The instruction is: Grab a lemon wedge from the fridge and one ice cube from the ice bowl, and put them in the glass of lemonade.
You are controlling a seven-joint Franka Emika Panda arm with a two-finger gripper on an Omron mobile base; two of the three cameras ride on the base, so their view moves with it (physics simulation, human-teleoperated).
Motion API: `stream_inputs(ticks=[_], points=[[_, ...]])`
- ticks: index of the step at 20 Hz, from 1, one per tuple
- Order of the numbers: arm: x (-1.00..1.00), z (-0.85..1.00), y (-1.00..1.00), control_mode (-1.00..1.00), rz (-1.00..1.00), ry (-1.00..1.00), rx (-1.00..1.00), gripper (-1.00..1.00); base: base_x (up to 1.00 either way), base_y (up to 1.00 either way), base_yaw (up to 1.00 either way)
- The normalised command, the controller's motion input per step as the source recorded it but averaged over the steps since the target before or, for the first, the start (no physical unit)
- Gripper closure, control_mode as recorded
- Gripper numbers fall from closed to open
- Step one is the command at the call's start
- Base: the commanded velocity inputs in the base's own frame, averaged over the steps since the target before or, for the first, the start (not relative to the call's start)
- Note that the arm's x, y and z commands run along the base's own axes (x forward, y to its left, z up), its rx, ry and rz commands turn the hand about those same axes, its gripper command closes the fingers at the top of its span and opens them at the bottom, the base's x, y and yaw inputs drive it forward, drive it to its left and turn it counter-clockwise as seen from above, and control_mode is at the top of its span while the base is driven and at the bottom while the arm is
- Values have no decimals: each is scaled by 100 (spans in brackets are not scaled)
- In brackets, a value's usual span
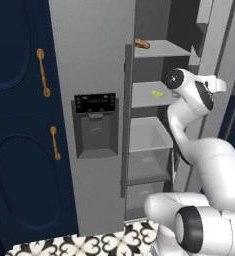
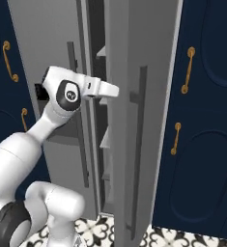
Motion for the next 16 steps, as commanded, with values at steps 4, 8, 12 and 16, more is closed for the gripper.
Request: stream_inputs(ticks=[4,8,12,16], points=[[-28,-26,-100,-100,-10,5,10,-100,0,0,0],[-22,-25,-100,-100,-10,0,11,-100,0,0,0],[-8,-23,-100,-100,-10,0,11,-100,0,0,0],[-51,5,-73,-100,-3,-2,11,-100,0,0,0]])
